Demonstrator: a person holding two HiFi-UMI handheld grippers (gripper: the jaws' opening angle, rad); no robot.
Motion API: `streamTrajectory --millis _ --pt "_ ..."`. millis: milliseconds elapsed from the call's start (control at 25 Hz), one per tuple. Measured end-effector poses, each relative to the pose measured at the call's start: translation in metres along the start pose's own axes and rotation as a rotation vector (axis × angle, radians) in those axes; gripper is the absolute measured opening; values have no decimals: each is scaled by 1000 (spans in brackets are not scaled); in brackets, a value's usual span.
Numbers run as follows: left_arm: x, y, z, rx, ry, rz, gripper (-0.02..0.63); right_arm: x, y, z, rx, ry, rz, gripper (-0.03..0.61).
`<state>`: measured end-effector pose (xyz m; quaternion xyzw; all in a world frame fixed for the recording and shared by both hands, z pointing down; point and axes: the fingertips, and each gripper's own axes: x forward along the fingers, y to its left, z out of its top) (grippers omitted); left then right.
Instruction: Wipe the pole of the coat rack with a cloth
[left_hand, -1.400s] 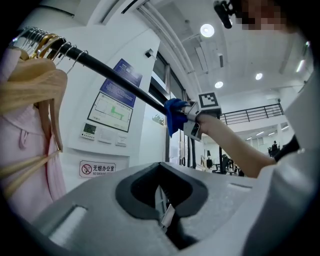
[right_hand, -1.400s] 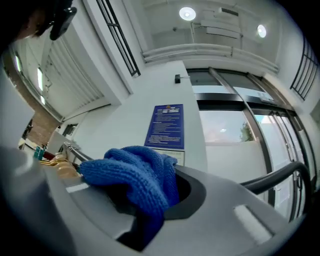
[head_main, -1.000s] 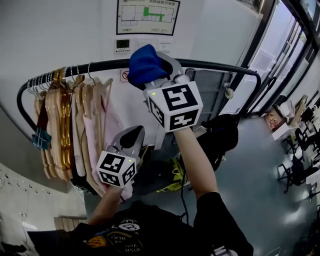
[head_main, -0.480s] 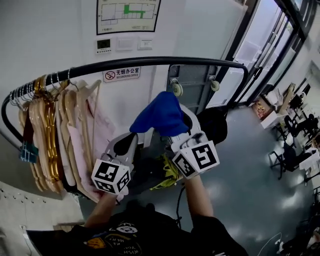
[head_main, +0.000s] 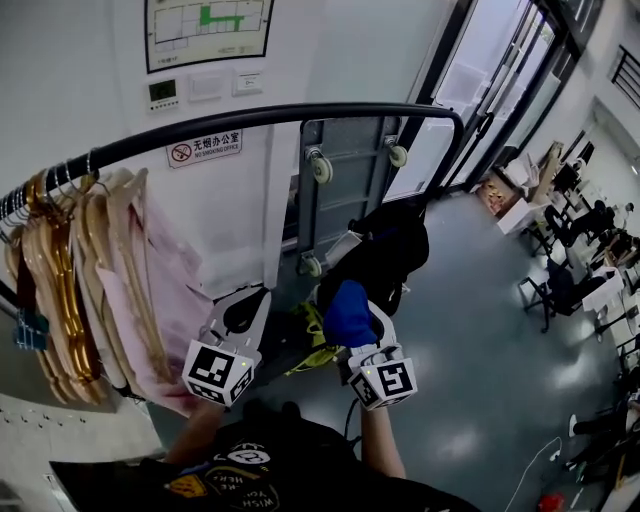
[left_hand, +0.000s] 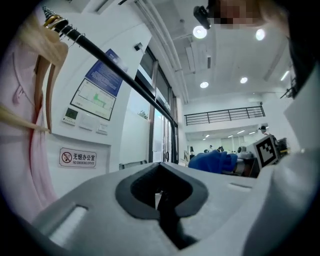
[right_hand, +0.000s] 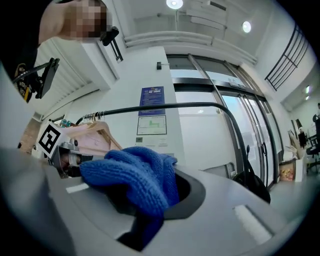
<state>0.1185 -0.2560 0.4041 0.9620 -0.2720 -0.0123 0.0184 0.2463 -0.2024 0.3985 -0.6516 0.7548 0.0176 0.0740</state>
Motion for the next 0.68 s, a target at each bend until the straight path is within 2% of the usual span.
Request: streamTrajectory --millis 80,240,440,680 --pt "2 -10 -5 10 9 -39 -3 -8 -3 -10 -12 27 -13 51" --pt "2 -25 -7 -32 0 -99 -3 -16 -6 -17 -13 59 -35 51" --pt "-6 -20 -9 -38 6 -38 -3 -19 1 -18 -5 59 -21 51" --pt "-15 -6 -13 -91 17 39 -3 -16 11 -12 9 32 1 51"
